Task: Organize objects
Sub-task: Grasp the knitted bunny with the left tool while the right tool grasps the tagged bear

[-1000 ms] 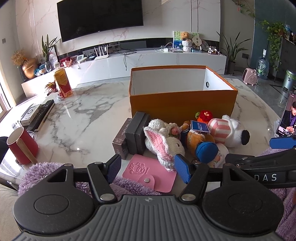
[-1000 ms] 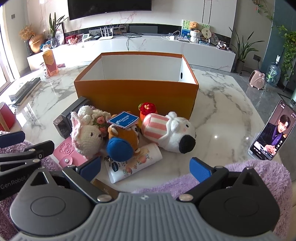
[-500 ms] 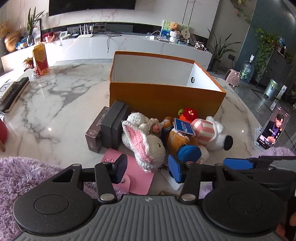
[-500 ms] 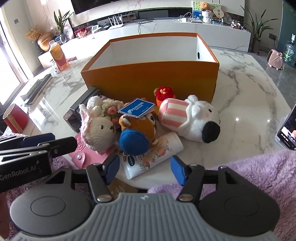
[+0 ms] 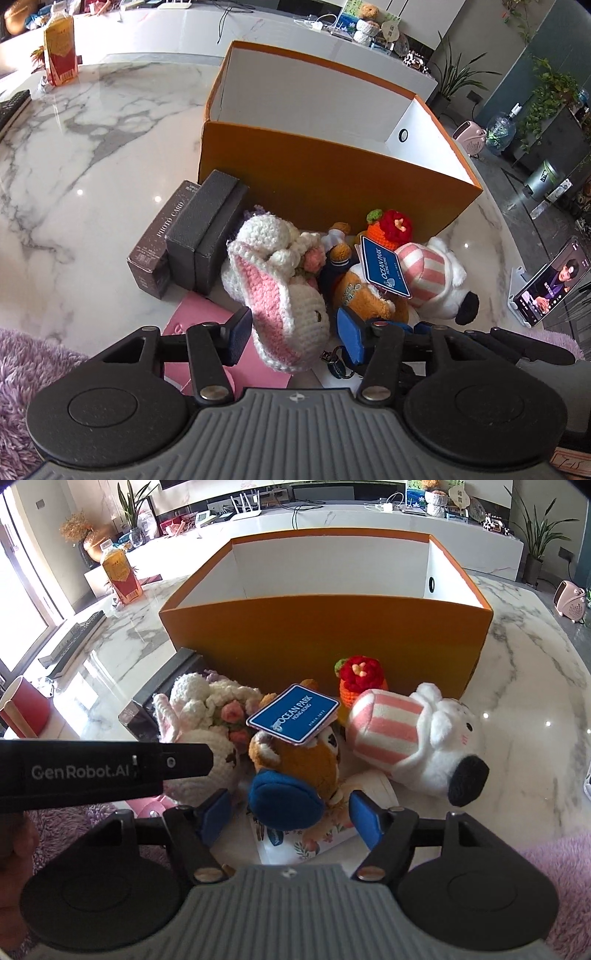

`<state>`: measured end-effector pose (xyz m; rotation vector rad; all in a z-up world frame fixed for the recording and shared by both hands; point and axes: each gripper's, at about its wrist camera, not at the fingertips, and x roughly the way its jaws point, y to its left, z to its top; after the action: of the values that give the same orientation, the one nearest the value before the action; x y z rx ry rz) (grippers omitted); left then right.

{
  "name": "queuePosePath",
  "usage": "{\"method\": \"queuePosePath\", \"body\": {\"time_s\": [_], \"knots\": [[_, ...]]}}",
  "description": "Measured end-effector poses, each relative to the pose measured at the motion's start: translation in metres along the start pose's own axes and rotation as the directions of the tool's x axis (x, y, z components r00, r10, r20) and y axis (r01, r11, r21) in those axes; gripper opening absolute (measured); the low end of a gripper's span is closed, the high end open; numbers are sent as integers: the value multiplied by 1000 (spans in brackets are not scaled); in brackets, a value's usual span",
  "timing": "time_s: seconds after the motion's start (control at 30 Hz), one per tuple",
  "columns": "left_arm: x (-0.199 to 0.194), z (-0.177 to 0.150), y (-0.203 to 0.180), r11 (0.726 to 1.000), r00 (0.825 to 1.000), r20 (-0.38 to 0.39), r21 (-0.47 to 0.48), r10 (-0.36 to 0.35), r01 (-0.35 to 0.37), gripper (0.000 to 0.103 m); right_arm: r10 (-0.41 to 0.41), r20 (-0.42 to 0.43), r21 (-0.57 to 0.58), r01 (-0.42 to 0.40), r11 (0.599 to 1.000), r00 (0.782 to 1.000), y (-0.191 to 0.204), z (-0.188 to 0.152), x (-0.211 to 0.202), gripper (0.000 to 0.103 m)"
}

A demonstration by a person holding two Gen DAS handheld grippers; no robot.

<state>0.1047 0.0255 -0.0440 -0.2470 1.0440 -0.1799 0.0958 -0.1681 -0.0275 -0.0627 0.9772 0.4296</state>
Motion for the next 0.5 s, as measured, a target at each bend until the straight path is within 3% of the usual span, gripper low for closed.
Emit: {"method": "queuePosePath", "body": {"time_s": [0.23, 0.33, 0.5], "knots": [[18, 7, 7, 999, 999, -53, -40, -5, 3, 60, -1, -16, -13, 1, 1000, 1000, 0, 10, 24, 71], [24, 9, 7, 999, 998, -67, -49, -21, 17, 59, 6, -22, -1, -6, 1000, 1000, -3, 11, 30, 60], [23, 9, 7, 998, 998, -59, -61, -27, 24, 52, 20, -17, 8, -20, 1000, 1000, -6, 10, 28, 55]]}}
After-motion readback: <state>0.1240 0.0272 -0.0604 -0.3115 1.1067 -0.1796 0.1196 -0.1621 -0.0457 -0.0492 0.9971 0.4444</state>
